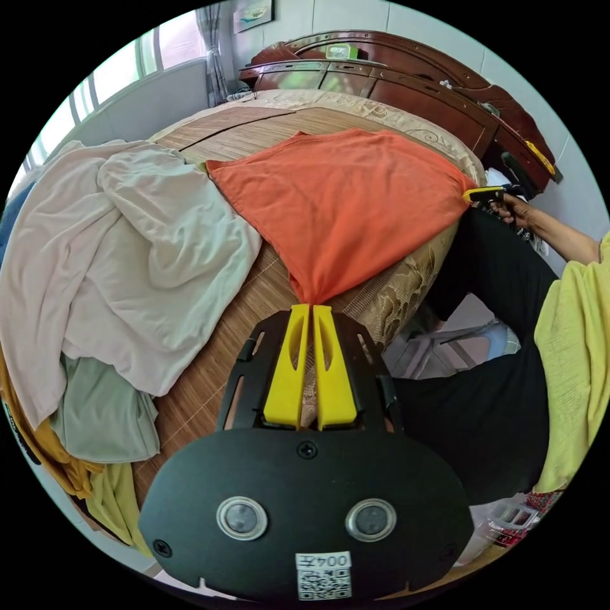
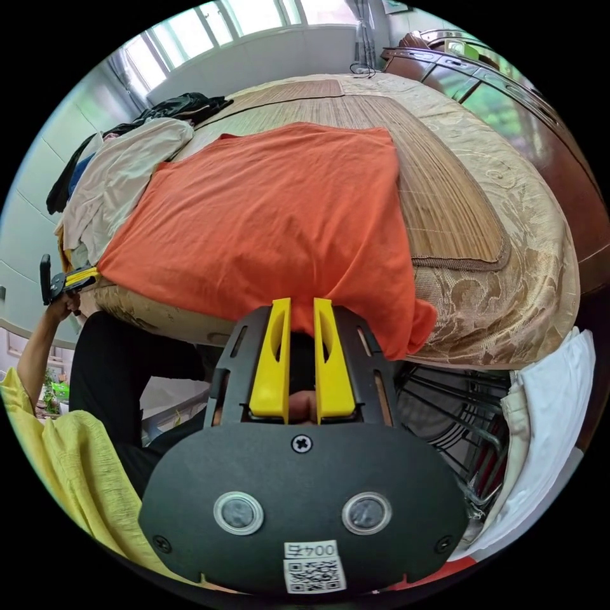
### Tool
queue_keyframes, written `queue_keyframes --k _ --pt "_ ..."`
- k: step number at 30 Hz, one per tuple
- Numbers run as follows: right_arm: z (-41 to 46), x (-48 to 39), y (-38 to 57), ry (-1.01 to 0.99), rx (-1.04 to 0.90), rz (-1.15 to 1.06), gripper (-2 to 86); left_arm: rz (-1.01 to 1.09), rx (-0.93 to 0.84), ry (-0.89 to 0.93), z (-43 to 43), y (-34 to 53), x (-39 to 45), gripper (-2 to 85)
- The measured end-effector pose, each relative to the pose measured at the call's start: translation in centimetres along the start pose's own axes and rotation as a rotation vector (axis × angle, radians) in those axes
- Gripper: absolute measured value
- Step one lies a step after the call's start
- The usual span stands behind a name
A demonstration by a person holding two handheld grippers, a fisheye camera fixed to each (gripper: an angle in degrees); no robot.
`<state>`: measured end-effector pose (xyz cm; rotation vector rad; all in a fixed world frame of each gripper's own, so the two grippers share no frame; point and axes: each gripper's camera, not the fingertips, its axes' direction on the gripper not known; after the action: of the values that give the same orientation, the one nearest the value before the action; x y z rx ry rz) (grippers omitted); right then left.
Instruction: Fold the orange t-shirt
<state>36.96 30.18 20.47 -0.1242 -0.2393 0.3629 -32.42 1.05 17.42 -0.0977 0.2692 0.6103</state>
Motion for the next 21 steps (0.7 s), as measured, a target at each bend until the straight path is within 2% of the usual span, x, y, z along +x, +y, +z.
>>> queue_keyframes --k 6,8,12,15,17,21 --pt "-5.7 8.3 4.8 -0.053 0.176 0.201 7.8 -0.081 -0.072 -0.038 -1.4 0.9 -1.5 0.7" --pt "-6.6 11.6 6.9 -0.106 0.208 0.277 8.6 -0.112 0.044 0.023 -3.0 0.3 -1.3 0.7" --pt "-5.5 17.9 11.8 -0.363 0.279 0.469 13.0 -0.096 0.152 0.028 -3.3 -2.8 0.9 0.6" --pt "-3.6 20.7 14.0 -0.553 0.343 0.557 14.3 -0.091 0.074 0.016 -0.5 -5.2 1.9 0.6" --pt "-2.3 21.6 14.1 -0.583 0.321 0.563 14.8 -0.098 -0.049 -0.013 2.2 -6.3 2.2 0.6" --pt "-0.8 22.4 13.1 -0.64 0.287 0.506 15.5 -0.134 -0.042 -0.023 2.6 -6.9 2.1 0.7"
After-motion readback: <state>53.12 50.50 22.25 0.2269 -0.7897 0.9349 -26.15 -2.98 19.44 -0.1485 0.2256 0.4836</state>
